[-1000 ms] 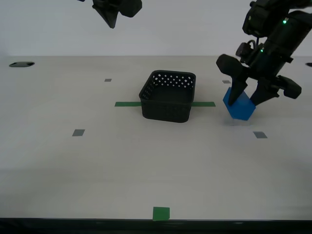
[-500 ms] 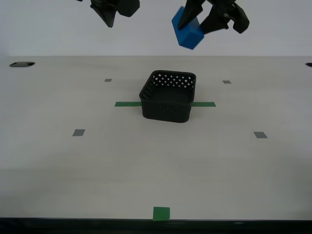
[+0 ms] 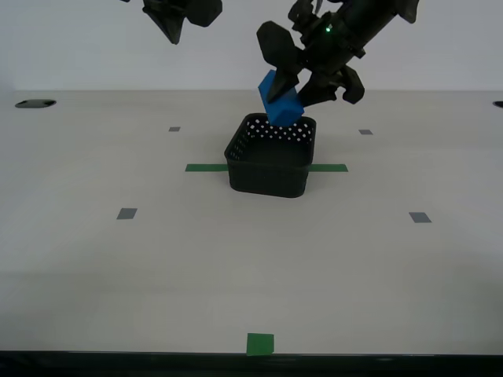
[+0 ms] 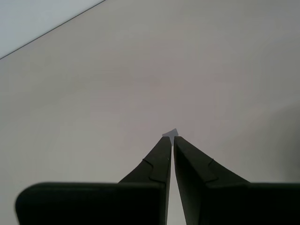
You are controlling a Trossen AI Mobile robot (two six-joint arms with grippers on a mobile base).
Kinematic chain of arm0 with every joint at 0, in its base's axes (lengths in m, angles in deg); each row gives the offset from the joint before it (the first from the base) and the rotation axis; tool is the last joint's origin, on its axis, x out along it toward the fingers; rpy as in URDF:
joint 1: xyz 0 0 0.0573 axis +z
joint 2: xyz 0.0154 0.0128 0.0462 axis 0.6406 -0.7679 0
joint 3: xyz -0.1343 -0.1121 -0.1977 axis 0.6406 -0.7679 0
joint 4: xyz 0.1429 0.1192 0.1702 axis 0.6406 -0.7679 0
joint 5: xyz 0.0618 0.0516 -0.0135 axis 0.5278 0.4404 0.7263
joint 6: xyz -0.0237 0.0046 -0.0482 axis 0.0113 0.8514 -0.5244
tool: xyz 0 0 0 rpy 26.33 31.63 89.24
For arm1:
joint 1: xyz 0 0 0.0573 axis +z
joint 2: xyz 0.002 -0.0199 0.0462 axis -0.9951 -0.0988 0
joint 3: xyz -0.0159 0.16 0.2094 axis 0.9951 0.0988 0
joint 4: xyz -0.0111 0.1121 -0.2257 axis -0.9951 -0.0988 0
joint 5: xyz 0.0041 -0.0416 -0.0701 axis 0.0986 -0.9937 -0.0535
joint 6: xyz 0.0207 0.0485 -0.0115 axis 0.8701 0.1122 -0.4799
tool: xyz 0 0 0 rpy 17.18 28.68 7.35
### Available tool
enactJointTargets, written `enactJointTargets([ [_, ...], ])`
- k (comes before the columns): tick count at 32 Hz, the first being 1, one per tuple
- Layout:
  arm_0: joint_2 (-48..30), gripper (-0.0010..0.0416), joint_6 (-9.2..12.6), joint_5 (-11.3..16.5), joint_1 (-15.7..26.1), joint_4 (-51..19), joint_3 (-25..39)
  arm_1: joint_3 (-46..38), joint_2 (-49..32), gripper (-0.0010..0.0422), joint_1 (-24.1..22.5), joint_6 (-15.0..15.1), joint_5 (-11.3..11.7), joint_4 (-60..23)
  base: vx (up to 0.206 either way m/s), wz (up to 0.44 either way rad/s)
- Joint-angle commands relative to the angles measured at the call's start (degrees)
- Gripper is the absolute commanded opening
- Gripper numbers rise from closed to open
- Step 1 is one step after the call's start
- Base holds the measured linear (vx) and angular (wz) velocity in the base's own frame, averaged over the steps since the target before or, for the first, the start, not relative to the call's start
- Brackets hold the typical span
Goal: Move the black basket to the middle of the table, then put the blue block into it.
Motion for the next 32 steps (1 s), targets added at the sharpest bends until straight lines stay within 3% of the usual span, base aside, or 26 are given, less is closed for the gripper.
enactJointTargets([
  [1,-0.04,0.0088,-1.03,1.03,0.04,0.24,0.7,-0.04,0.02,0.0006,0.07,0.09,-0.02,-0.09,0.0,0.0],
  [2,-0.04,0.0102,-1.03,1.03,0.04,0.26,0.7,-0.04,0.02,0.0006,0.07,0.07,-0.02,-0.09,0.0,0.0],
  [3,-0.04,0.0155,-1.03,1.03,0.02,0.26,0.55,-0.04,0.02,0.0006,0.07,0.07,-0.04,-0.09,0.0,0.0],
  [5,-0.04,0.0199,-1.01,1.03,0.04,0.26,0.55,-0.04,0.02,0.0006,0.09,0.07,-0.02,-0.09,0.0,0.0],
  [6,-0.04,0.0253,-1.01,1.03,0.04,0.22,0.55,-0.04,0.02,0.0006,0.09,0.07,-0.02,-0.09,0.0,0.0],
  [7,-0.04,0.0268,-1.01,1.03,0.04,0.22,0.55,-0.04,0.02,0.0006,0.09,0.07,-0.04,-0.09,0.0,0.0],
  [8,-0.04,0.0316,-1.01,1.03,0.04,0.2,0.55,-0.04,0.02,0.0006,0.07,0.04,-0.04,-0.11,0.0,0.0],
  [12,-0.04,0.039,-0.96,1.03,0.07,-0.15,0.55,-0.04,0.02,0.0006,0.07,0.07,-0.04,-0.11,0.0,0.0],
  [16,-0.04,0.0394,-0.96,1.03,0.07,-0.17,0.55,-0.04,0.02,0.0006,0.09,0.07,-0.04,-0.11,0.0,0.0],
  [25,-0.04,0.0352,-0.94,1.03,0.04,-0.07,0.55,-0.04,0.02,0.0007,0.07,0.11,0.0,0.44,0.0,0.0],
  [32,-0.04,0.0354,-0.96,1.03,0.02,-0.07,0.55,-0.04,0.02,0.0007,0.07,0.11,0.0,0.83,0.0,0.0],
])
